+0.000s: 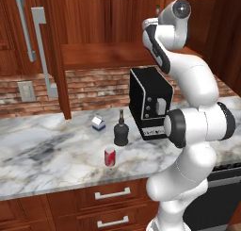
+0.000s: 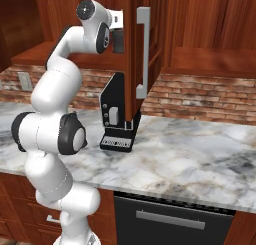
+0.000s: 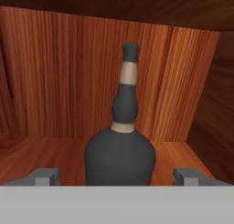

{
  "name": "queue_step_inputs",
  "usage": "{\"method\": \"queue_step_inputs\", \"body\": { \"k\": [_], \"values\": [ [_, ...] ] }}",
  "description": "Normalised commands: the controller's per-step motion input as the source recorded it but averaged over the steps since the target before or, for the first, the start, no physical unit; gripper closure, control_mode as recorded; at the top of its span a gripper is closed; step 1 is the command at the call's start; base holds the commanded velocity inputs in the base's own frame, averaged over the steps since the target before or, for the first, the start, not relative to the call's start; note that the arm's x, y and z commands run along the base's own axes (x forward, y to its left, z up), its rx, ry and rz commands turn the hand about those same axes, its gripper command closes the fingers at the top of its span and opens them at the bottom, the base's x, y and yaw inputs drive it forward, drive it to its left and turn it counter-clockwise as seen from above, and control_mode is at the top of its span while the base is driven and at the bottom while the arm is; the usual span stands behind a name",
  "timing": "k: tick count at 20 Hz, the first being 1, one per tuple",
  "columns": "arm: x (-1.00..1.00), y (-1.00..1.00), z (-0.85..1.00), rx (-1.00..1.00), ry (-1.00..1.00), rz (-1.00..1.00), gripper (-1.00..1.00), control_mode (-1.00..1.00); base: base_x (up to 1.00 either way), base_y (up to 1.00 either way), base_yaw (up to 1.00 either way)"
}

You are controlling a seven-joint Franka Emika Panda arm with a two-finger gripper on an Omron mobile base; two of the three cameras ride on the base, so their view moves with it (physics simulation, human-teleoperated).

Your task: Sort all alcoholic drinks to one cabinet, and non-alcoholic drinks to the other.

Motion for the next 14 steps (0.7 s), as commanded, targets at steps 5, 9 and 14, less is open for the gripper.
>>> {"method": "queue_step_inputs", "body": {
  "k": [5, 9, 14],
  "values": [
    [0.01, -0.04, -0.07, 0.0, 0.0, -0.02, -1.0, -1.0, 0.0, 0.0, 0.0],
    [-0.88, 0.0, -0.03, 0.0, 0.0, -0.03, -1.0, -1.0, 0.0, 0.0, 0.0],
    [-1.0, 0.11, -0.24, 0.0, 0.0, -0.1, -1.0, -1.0, 0.0, 0.0, 0.0]
  ]
}}
